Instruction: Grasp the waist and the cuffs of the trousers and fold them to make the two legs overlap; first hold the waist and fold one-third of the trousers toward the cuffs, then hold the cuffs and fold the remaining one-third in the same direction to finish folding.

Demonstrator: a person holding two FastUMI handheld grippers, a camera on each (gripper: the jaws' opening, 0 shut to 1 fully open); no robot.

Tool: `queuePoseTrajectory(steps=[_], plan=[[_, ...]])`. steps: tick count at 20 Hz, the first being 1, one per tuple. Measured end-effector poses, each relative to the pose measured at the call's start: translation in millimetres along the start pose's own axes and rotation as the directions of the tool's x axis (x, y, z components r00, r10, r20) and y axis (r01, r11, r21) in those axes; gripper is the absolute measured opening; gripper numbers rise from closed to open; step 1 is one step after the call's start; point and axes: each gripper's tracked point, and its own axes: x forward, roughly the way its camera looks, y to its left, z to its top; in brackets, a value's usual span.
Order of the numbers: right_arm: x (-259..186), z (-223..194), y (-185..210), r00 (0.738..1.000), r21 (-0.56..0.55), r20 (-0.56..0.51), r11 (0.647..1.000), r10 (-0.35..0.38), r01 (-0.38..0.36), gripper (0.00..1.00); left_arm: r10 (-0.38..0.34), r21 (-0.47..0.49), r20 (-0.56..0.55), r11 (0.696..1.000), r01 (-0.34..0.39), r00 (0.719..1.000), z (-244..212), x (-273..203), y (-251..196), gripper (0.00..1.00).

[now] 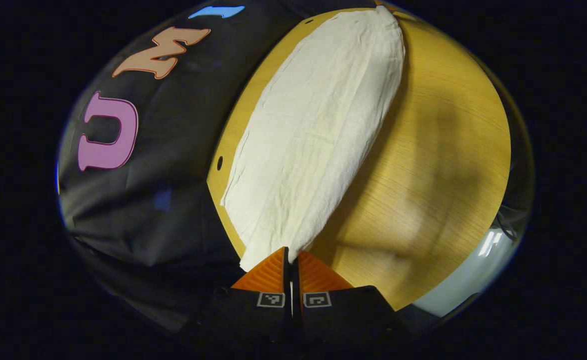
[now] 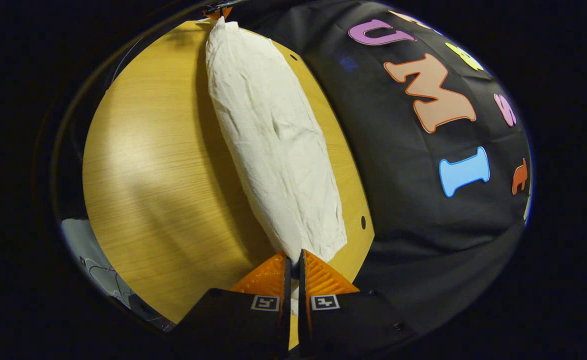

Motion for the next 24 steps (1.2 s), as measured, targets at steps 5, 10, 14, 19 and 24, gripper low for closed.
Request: queuePoseTrajectory(steps=[5, 10, 14, 19, 24], plan=[[10, 12, -29, 0.999, 0.029, 0.028, 0.999, -0.039, 0.038, 0.08, 0.063, -0.031, 0.000, 0.998, -0.063, 0.998, 16, 2, 43, 0.00], [21, 24, -63, 0.995, 0.054, -0.013, 0.994, -0.098, 0.099, 0.08, 0.082, -0.057, 0.050, 0.995, -0.079, 0.995, 35, 17, 80, 0.00], [30, 42, -93, 0.985, 0.095, -0.059, 0.981, -0.164, 0.169, 0.08, 0.115, -0.051, 0.114, 0.993, -0.110, 0.987, 52, 40, 118, 0.00], [49, 52, -115, 0.967, 0.129, -0.145, 0.965, -0.210, 0.229, 0.08, 0.130, -0.090, 0.212, 0.990, -0.113, 0.969, 75, 69, 152, 0.00], [72, 65, -129, 0.957, 0.109, -0.163, 0.959, -0.242, 0.261, 0.08, 0.116, -0.135, 0.226, 0.987, -0.087, 0.967, 83, 101, 164, 0.00]])
